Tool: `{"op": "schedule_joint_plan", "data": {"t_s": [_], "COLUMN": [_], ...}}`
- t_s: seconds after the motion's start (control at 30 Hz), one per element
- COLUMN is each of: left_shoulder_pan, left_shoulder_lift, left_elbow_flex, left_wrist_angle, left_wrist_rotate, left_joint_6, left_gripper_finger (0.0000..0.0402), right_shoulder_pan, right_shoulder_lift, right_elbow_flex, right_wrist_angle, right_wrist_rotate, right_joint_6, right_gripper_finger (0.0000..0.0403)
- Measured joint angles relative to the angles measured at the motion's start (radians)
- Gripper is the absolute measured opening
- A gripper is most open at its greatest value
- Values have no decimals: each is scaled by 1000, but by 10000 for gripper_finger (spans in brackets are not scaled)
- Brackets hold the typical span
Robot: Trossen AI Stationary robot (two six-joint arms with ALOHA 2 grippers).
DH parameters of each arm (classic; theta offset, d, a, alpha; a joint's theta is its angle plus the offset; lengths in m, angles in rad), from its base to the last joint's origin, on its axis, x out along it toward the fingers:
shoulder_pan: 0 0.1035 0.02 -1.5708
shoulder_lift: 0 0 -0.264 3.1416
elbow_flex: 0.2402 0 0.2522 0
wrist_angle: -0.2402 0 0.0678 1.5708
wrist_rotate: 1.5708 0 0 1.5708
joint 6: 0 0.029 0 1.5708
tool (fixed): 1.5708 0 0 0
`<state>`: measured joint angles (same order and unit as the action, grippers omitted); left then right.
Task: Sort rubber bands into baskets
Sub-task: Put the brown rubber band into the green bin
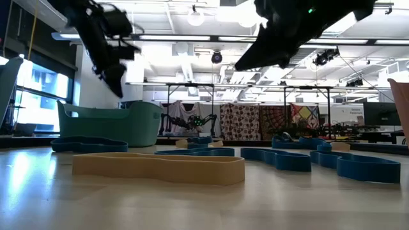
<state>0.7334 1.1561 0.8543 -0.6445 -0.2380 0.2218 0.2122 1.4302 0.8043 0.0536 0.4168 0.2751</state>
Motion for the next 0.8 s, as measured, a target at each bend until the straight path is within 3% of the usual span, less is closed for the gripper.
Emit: {"op": "schedule_joint_plan", "data": {"t_s": [0.23,0.43,0.8], "left_shoulder_pan": [-98,-205,-361], "left_shoulder_lift": [-175,-298,-394], "left_elbow_flex": [-34,-98,-173], "left_wrist_angle": [78,178,328], "left_wrist_rotate": [108,118,117], "left_joint_6": [-60,-117,-134], "left_gripper_finger": [7,6,1], "right_shoulder_pan": [-70,-150,-345], "right_shoulder_lift": [84,85,137], "right_elbow_flex": [0,0,0], "right_wrist_angle": [89,86,106], "right_wrist_rotate": [-36,-32,-32], "right_joint_6": [-13,18,161], "right_gripper_finger": [0,11,152]}}
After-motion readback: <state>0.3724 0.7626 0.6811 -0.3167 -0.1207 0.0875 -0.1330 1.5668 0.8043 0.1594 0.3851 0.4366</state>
